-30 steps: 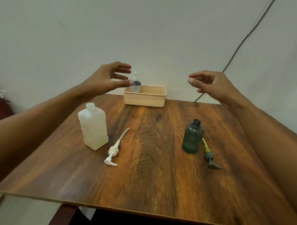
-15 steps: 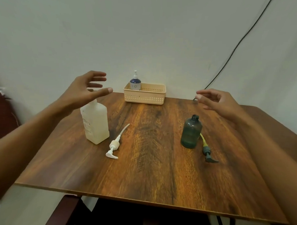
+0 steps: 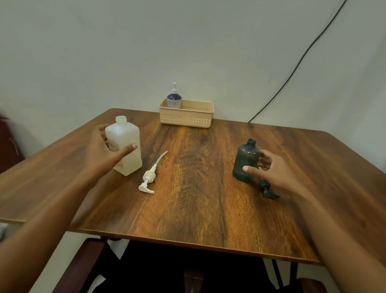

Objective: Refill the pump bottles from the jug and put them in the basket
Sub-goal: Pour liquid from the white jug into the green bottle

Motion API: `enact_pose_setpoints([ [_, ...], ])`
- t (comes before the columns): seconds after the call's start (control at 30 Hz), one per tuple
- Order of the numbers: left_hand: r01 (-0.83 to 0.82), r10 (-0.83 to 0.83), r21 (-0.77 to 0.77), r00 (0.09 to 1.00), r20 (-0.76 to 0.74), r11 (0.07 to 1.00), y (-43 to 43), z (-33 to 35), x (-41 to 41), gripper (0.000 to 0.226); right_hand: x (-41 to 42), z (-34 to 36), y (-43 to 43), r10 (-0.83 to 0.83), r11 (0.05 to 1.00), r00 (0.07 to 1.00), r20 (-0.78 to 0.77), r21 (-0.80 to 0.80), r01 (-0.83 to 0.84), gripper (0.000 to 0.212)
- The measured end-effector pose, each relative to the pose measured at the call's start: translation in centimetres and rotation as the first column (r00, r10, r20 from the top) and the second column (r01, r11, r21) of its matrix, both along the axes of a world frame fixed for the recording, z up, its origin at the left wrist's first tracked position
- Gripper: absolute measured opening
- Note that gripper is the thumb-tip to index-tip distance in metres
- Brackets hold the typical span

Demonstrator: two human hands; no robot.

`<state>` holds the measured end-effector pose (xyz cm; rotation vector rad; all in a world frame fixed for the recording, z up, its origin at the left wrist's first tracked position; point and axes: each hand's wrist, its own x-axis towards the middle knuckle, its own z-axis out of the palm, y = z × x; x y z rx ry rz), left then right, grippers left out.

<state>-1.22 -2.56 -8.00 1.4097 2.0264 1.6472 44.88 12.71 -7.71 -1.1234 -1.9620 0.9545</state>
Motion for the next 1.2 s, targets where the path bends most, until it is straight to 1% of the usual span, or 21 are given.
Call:
enact_pose_setpoints([
  [0.07,-0.04,0.039,0.023,0.999,0.012,0.999,0.2,-0.6,-0.3,0.105,-0.4,0.1,-0.3,-0.027,0.999,1.0,0.002,0.028,0.027,0.093],
  [0.13,-0.07,0.07,0.051,0.998,-0.003,0.996,0.1,-1.0,-0.4,0.097,-0.7,-0.2,-0.4,-0.066,0.997,0.998,-0.006,0.044,0.067,0.086],
  [0.23,-0.09,0.091,0.073,0.996,-0.01,0.993,0.1,-1.1,-0.3,0.096,-0.9,-0.2,-0.5,-0.122,0.991,0.992,-0.021,0.054,0.123,0.075],
  [0.3,-0.084,0.086,0.089,0.996,-0.019,0.993,0.2,-0.6,0.2,0.097,-1.2,0.0,-0.6,-0.135,0.988,0.99,-0.032,0.068,0.137,0.076],
  [0.37,-0.064,0.068,0.118,0.997,-0.035,0.991,0.2,0.4,0.8,0.097,-1.5,0.6,-0.9,-0.139,0.985,0.988,-0.073,0.09,0.145,0.081],
  [0.4,-0.049,0.055,0.135,0.998,-0.035,0.99,0.2,1.1,1.2,0.093,-1.8,1.1,-1.1,-0.136,0.985,0.984,-0.119,0.094,0.148,0.079],
  [0.47,-0.013,0.018,0.165,0.999,-0.028,0.986,0.3,2.7,2.1,0.08,-2.6,2.3,-1.5,-0.129,0.982,0.971,-0.202,0.107,0.152,0.068],
  [0.5,0.005,0.0,0.177,1.0,-0.03,0.984,0.5,3.5,2.6,0.078,-3.0,3.0,-1.7,-0.126,0.979,0.967,-0.221,0.129,0.157,0.064],
  [0.6,0.046,-0.037,0.198,0.998,-0.047,0.979,0.9,5.5,4.3,0.088,-4.4,5.6,-2.4,-0.105,0.968,0.966,-0.237,0.2,0.154,0.07],
  [0.67,0.073,-0.062,0.194,0.996,-0.065,0.978,1.2,6.5,5.5,0.09,-5.2,6.8,-2.5,-0.099,0.961,0.966,-0.239,0.228,0.155,0.071],
  [0.83,0.151,-0.136,0.178,0.986,-0.091,0.972,1.5,7.7,7.8,0.08,-6.7,8.4,-2.9,-0.076,0.948,0.971,-0.227,0.285,0.14,0.073],
  [0.9,0.191,-0.174,0.171,0.978,-0.111,0.966,1.3,8.2,8.5,0.077,-7.1,8.7,-3.4,-0.073,0.946,0.975,-0.21,0.294,0.134,0.067],
  [0.97,0.227,-0.203,0.149,0.966,-0.157,0.962,1.1,8.9,8.9,0.076,-7.5,8.9,-3.8,-0.064,0.948,0.981,-0.183,0.297,0.117,0.058],
  [1.0,0.24,-0.214,0.129,0.958,-0.192,0.962,0.9,9.3,9.0,0.077,-7.7,8.8,-3.9,-0.057,0.95,0.983,-0.175,0.292,0.107,0.058],
  [1.1,0.284,-0.251,0.06,0.912,-0.324,0.957,0.6,10.6,9.2,0.079,-8.1,8.2,-4.2,-0.032,0.95,0.988,-0.151,0.303,0.077,0.067],
  [1.2,0.302,-0.27,-0.01,0.836,-0.478,0.953,0.3,12.0,9.4,0.08,-8.6,7.5,-4.3,-0.003,0.95,0.993,-0.116,0.309,0.039,0.071],
])
